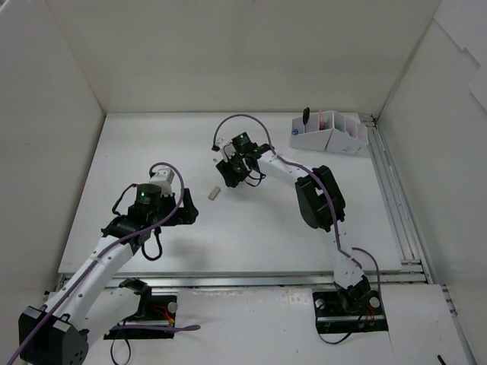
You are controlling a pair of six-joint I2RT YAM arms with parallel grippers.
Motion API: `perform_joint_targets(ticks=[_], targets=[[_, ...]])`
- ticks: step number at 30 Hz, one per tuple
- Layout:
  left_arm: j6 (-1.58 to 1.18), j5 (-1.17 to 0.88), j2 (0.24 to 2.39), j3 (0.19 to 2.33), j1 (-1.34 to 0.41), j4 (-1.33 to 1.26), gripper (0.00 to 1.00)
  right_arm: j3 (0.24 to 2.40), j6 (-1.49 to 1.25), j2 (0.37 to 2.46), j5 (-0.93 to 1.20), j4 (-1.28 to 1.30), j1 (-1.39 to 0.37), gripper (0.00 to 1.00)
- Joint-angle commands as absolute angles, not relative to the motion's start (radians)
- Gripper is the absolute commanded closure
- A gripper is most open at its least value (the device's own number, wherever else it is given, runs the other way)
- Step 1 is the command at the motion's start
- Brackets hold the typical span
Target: Sort the stationery into containers
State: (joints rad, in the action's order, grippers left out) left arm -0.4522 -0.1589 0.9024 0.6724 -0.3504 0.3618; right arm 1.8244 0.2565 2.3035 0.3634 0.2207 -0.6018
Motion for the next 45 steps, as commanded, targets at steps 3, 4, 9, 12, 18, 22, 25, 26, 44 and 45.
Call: perform_joint_targets(ticks=[3, 4, 9, 12, 18, 22, 25, 26, 44, 45], targets=[[-0.446, -0.146, 0.888, 0.68, -0.342, 0.339, 0.01, 1.83, 0.233, 2.28, 0.313, 0.23, -0.614, 0.6], [-0.446, -0.146, 0.884, 0.677, -0.342, 0.336, 0.01, 1.818, 0.235, 2.272, 0.304, 0.23, -0.612, 0.61], [-0.446, -0.135, 0.879, 0.673, -0.342, 0.327, 0.0, 1.786, 0.232, 2.235, 0.217, 0.23, -0.634, 0.95], [-0.451, -0.14, 0.871, 0.672, -0.342, 0.307, 0.01, 1.761, 0.21, 2.181, 0.18, 0.227, -0.638, 1.0], [-0.443, -0.155, 0.922, 0.69, -0.342, 0.275, 0.0, 1.707, 0.123, 1.999, 0.06, 0.212, -0.592, 1.0], [-0.42, -0.164, 1.026, 0.736, -0.342, 0.255, 0.01, 1.629, 0.02, 1.84, -0.029, 0.19, -0.438, 1.0], [-0.391, -0.164, 1.117, 0.784, -0.342, 0.244, 0.01, 1.605, -0.055, 1.79, -0.13, 0.187, -0.339, 1.0], [-0.381, -0.166, 1.135, 0.799, -0.342, 0.241, 0.01, 1.603, -0.07, 1.772, -0.168, 0.189, -0.265, 1.0], [-0.16, -0.172, 1.566, 1.097, -0.382, 0.23, 0.01, 2.173, -0.158, 2.241, -0.118, 0.224, 0.17, 1.0], [-0.156, -0.182, 1.577, 1.104, -0.382, 0.229, 0.01, 2.19, -0.149, 2.255, -0.121, 0.224, 0.172, 1.0]])
